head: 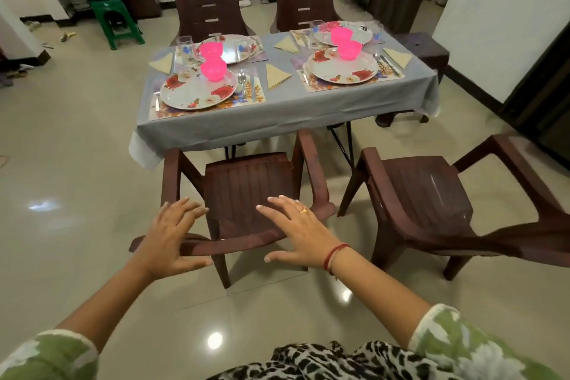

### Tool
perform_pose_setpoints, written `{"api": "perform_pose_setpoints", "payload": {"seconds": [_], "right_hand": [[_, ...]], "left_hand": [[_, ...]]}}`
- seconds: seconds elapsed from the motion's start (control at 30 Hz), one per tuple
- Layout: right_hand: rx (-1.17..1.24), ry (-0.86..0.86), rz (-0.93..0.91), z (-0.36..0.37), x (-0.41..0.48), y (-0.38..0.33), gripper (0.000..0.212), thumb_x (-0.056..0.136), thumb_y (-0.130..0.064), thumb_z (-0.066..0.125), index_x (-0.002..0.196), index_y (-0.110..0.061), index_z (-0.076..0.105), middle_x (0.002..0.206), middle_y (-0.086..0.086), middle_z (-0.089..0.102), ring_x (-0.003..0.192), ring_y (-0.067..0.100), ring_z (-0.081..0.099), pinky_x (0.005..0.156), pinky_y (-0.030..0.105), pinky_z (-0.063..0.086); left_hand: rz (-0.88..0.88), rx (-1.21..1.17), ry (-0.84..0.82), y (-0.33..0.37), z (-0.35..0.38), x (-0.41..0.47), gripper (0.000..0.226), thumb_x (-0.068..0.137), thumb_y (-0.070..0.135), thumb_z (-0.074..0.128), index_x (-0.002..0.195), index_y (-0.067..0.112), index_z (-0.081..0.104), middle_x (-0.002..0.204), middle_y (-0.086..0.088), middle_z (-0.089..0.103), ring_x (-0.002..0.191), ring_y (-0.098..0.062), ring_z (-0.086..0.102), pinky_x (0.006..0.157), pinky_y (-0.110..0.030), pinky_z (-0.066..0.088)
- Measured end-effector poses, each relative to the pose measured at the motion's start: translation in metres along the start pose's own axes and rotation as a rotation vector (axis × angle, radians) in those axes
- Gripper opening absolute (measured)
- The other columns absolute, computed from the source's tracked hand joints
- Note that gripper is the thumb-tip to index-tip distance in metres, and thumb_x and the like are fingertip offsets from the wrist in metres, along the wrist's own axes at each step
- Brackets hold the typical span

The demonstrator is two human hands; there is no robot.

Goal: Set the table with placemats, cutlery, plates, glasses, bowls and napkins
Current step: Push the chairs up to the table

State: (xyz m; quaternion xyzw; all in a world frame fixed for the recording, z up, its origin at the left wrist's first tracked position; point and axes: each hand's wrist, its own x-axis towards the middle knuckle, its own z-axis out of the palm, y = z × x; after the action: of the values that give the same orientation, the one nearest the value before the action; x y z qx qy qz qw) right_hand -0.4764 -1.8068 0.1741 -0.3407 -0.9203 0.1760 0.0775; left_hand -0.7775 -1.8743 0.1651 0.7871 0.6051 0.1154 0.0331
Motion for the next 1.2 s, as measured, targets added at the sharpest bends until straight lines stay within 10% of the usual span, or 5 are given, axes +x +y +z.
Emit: {"api": "perform_pose_setpoints", "payload": {"seconds": [0.33,0.67,0.87,1.03,1.2], "right_hand": [[-0.161,0.739,0.140,-0.103,-0.197,0.148,0.058,0.084,-0.047,0.056,0.134,-0.021,0.042,0.138,0.009,0.037,0.128,0.026,0.039,0.105,0.040,0.036],[-0.272,0.275,0.723,-0.169,-0.436,0.370,0.089,0.073,-0.083,0.034,0.139,-0.025,0.043,0.143,0.010,0.040,0.131,0.032,0.038,0.109,0.057,0.025],[-0.340,-0.011,0.489,-0.178,-0.458,0.422,0.083,0.071,-0.086,0.037,0.133,-0.033,0.049,0.133,-0.003,0.055,0.126,0.021,0.049,0.109,0.051,0.026],[-0.421,-0.027,0.419,-0.180,-0.433,0.433,0.080,0.067,-0.072,0.043,0.134,-0.028,0.046,0.121,-0.006,0.064,0.113,0.022,0.061,0.095,0.051,0.043],[-0.424,-0.043,0.346,-0.180,-0.397,0.437,0.080,0.068,-0.074,0.045,0.134,-0.028,0.049,0.120,-0.008,0.064,0.110,0.018,0.062,0.095,0.046,0.045]], "left_hand": [[0.122,-0.299,0.275,0.289,0.080,0.106,0.062,0.083,0.056,0.054,0.135,0.025,0.039,0.142,0.000,0.038,0.143,-0.020,0.021,0.115,-0.047,0.018],[0.315,-0.307,-0.106,0.563,0.141,0.240,0.097,0.073,0.078,0.049,0.149,0.029,0.016,0.160,0.001,-0.001,0.145,-0.018,-0.017,0.116,-0.050,-0.008],[0.222,0.059,-0.402,0.602,0.165,0.256,0.066,0.084,0.068,0.038,0.131,0.022,0.040,0.124,-0.006,0.058,0.113,-0.030,0.056,0.095,-0.043,0.042],[0.256,0.060,-0.332,0.593,0.168,0.251,0.082,0.075,0.073,0.007,0.143,0.034,0.029,0.130,-0.001,0.056,0.105,-0.029,0.062,0.079,-0.038,0.049],[0.236,0.121,-0.260,0.566,0.159,0.261,0.061,0.089,0.058,0.024,0.142,0.030,0.036,0.122,0.000,0.062,0.101,-0.027,0.064,0.077,-0.036,0.050]]}}
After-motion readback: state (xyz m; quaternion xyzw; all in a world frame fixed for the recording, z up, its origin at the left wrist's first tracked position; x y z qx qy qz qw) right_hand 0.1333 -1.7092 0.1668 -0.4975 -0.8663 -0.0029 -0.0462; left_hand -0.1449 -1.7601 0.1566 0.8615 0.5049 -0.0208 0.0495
